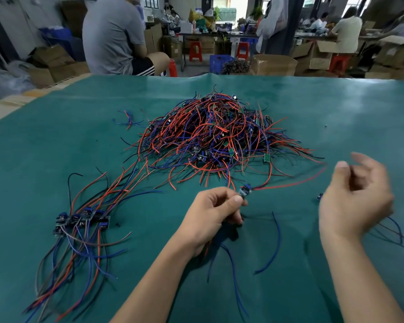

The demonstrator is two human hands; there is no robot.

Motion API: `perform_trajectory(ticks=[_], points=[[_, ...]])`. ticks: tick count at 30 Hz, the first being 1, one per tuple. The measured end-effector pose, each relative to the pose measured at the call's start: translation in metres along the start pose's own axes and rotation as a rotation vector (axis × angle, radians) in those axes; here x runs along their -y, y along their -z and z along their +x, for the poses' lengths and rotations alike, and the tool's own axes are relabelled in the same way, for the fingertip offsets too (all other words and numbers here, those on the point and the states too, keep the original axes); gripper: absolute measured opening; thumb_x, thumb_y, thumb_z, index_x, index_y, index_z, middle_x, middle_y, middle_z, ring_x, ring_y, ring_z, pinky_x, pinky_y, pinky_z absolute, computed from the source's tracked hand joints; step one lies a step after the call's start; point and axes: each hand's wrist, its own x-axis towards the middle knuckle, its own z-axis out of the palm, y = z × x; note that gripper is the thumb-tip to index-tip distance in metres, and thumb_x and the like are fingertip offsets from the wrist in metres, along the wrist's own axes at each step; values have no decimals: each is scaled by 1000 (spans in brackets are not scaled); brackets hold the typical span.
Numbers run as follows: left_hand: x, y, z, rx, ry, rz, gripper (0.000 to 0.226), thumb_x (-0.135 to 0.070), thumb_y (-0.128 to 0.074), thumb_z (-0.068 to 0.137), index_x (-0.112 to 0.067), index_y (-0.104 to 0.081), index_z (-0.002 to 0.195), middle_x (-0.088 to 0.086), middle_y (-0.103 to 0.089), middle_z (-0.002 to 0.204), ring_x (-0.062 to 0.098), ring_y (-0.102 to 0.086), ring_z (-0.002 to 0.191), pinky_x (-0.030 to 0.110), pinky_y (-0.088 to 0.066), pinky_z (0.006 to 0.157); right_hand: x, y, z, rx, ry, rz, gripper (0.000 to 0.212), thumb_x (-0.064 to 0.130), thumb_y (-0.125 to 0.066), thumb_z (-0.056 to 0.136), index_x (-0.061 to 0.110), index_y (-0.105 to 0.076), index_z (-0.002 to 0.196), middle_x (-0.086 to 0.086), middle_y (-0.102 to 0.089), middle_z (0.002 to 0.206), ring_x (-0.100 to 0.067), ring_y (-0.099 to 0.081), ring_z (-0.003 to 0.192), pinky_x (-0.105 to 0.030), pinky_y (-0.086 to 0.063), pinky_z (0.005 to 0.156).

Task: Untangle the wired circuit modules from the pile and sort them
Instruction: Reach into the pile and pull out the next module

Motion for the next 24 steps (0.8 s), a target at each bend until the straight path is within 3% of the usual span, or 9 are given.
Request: perform_trajectory(ticks=[2,4,7,9,12,15,17,21,24], points=[[0,0,1,-49,7,-94,18,-8,-56,100,-10,-65,84,6,-66,69,17,-62,66,23,-51,67,2,0,-3,31,-87,-9,24,40,-60,87,22,-71,100,2,-71,86,-9,-62,74,-37,-56,85],[0,1,2,-57,16,-132,13,-6,-53,100,-6,-63,91,5,-68,73,18,-65,70,21,-51,66,7,-5,-16,336,-164,-11,35,52,-59,81,19,-70,82,2,-73,78,-19,-68,75,-47,-57,81],[0,1,1,-40,25,-135,11,-3,-52,100,-4,-61,95,6,-70,77,17,-66,72,21,-51,67,24,-11,-50,916,-128,71,39,61,-64,80,24,-75,79,10,-73,70,-1,-63,67,-22,-48,66],[0,0,0,-12,27,-98,13,-5,-54,100,-4,-65,92,8,-70,76,17,-65,70,22,-51,68,28,-14,-64,1072,-48,156,23,47,-72,84,26,-75,76,9,-71,66,1,-60,62,-12,-44,63],[-2,0,0,11,39,-11,19,-13,-60,99,-13,-72,84,7,-67,64,19,-62,63,24,-49,64,24,-14,-60,1005,-56,206,7,34,-79,81,27,-79,80,5,-76,73,-2,-64,67,-16,-47,64],[-2,-1,-1,46,57,23,17,-22,-62,92,-17,-74,81,5,-65,58,21,-63,64,25,-48,65,22,-11,-50,899,-89,224,11,40,-78,77,32,-80,84,6,-77,79,-5,-64,72,-26,-52,69],[-3,-1,-1,66,68,22,17,-24,-62,88,-18,-75,80,4,-66,58,21,-63,64,25,-48,65,23,-9,-40,788,-89,270,3,38,-78,79,37,-80,82,13,-76,76,0,-61,67,-19,-50,63],[-4,-1,-3,124,69,77,17,-20,-63,91,-19,-75,80,3,-68,63,17,-60,64,18,-46,62,30,1,-17,516,-163,363,16,22,-79,86,25,-75,71,15,-64,63,-4,-48,58,-18,-41,55],[-3,0,-3,117,66,115,19,-9,-61,96,-14,-73,83,5,-71,68,18,-61,68,22,-48,65,48,15,9,319,-231,440,18,19,-73,92,24,-68,76,12,-65,68,-5,-49,57,-22,-39,56]])
